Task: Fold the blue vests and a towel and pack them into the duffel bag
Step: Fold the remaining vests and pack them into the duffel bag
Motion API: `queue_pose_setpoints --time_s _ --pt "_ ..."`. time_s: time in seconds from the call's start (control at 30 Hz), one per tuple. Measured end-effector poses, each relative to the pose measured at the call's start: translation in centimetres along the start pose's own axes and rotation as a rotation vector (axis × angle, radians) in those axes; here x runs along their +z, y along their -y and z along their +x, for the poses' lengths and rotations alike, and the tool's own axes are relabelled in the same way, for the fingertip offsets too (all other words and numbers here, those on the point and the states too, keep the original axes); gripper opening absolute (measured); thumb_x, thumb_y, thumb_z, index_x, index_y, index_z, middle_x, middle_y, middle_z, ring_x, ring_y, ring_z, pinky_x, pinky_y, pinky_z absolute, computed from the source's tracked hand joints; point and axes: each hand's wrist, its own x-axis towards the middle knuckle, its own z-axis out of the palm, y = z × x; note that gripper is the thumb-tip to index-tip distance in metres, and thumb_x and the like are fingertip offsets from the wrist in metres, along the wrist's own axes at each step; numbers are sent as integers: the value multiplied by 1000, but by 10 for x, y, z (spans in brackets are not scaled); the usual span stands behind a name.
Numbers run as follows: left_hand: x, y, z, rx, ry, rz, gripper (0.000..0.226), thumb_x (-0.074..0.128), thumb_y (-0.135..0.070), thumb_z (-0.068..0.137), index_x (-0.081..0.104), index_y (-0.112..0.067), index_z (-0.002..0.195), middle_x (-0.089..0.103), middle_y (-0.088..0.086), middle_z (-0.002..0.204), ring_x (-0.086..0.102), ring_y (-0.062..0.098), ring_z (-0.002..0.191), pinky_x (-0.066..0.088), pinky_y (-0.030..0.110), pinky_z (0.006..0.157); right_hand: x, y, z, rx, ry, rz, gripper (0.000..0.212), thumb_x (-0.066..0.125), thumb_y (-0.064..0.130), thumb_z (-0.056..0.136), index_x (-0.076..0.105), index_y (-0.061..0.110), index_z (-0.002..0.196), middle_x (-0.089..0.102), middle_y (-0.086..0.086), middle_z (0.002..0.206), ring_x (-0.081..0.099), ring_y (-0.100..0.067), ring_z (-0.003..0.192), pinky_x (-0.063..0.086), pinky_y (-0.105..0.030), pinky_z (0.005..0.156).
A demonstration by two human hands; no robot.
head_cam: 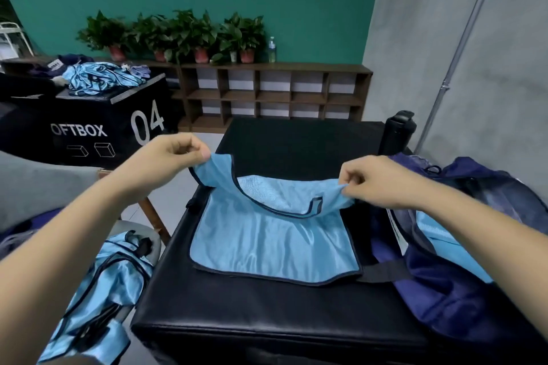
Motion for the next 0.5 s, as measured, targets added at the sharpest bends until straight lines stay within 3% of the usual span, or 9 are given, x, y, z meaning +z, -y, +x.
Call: queue_pose_setpoints --time_s 0.1,0.2,0.27,0.37,0.5 --pt "9 9 -22 -17 86 9 19 73 -35 100 78 -18 100 77 9 98 68 16 86 52 34 90 24 2 -19 -16 71 -79 14 70 23 90 64 30 79 71 13 79 63 -3 72 48 -19 64" --pt "17 25 -36 -38 138 21 19 73 -37 100 78 -19 103 77 9 99 72 30 100 54 46 103 44 1 -35 -28 163 -163 18 67 22 90 59 33 78 67 14 81 61 -4 76 41 -16 62" --pt "23 34 -44 -60 174 22 17 74 -35 100 78 -19 103 78 5 99 74 25 102 56 43 104 57 -1 -41 -32 210 -189 18 66 21 88 57 33 79 65 13 80 59 -4 75 39 -18 61" --pt "30 44 -52 -108 249 116 11 75 -33 100 79 -23 98 79 -4 96 72 10 91 52 27 91 74 -8 -46 -27 254 -179 12 64 19 83 59 30 80 65 14 80 60 -5 77 37 -17 62" --pt "33 61 -60 -163 409 220 8 76 -27 99 80 -25 93 78 -11 91 65 -2 77 47 17 78 89 -17 -51 -29 294 -153 12 60 20 82 56 30 83 65 14 84 61 -12 86 36 -17 67"
